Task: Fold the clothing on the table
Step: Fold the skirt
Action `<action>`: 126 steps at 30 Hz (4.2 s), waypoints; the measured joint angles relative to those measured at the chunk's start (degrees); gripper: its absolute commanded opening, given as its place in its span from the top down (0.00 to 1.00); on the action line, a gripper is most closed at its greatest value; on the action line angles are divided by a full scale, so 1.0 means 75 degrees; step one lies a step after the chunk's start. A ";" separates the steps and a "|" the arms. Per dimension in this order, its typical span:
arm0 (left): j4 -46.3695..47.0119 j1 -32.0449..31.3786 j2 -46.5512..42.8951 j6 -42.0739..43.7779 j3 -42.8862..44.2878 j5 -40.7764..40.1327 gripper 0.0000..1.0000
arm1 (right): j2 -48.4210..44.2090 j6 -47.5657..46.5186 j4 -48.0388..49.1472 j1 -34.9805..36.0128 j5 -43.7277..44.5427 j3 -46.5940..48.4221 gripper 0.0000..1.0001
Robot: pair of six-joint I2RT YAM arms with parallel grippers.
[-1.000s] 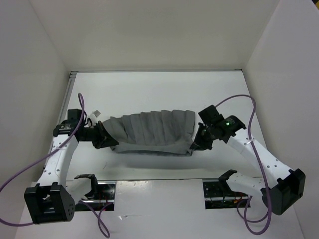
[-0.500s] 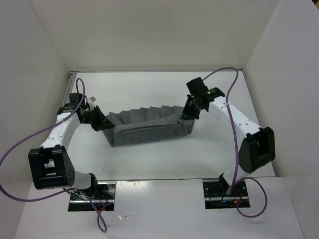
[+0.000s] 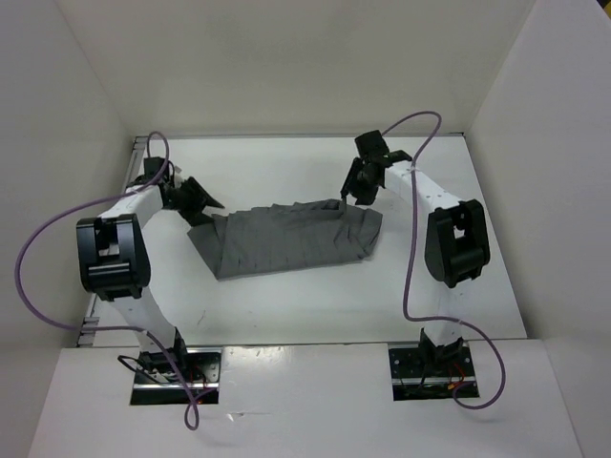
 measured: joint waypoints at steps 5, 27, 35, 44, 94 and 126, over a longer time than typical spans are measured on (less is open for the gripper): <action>0.0807 0.0149 0.0583 -0.0490 0.1652 0.0009 0.39 | -0.0201 -0.0204 0.0930 -0.0440 0.0557 0.0181 0.41; -0.0790 -0.0799 -0.2509 0.1440 -0.1731 -0.0493 0.36 | -0.2763 -0.0455 -0.0085 -0.0871 -0.0822 -0.3229 0.05; -0.1294 -0.1166 -0.2396 0.1504 -0.1626 -0.2253 0.32 | -0.2690 -0.0452 0.0096 -0.0947 -0.1749 -0.3185 0.19; -0.1760 -0.1457 -0.2209 0.1131 -0.1614 -0.3483 0.24 | -0.1670 -0.0542 0.0647 0.0038 -0.2981 -0.2270 0.52; -0.0822 -0.1670 -0.0490 0.0973 -0.0842 -0.2119 1.00 | 0.0988 -0.2812 -0.0813 0.2008 -0.3826 0.0099 0.65; -0.1005 -0.4666 -0.0455 0.0344 0.2381 0.0207 1.00 | 0.3179 -0.1722 0.0356 0.2122 -0.4919 0.1641 0.69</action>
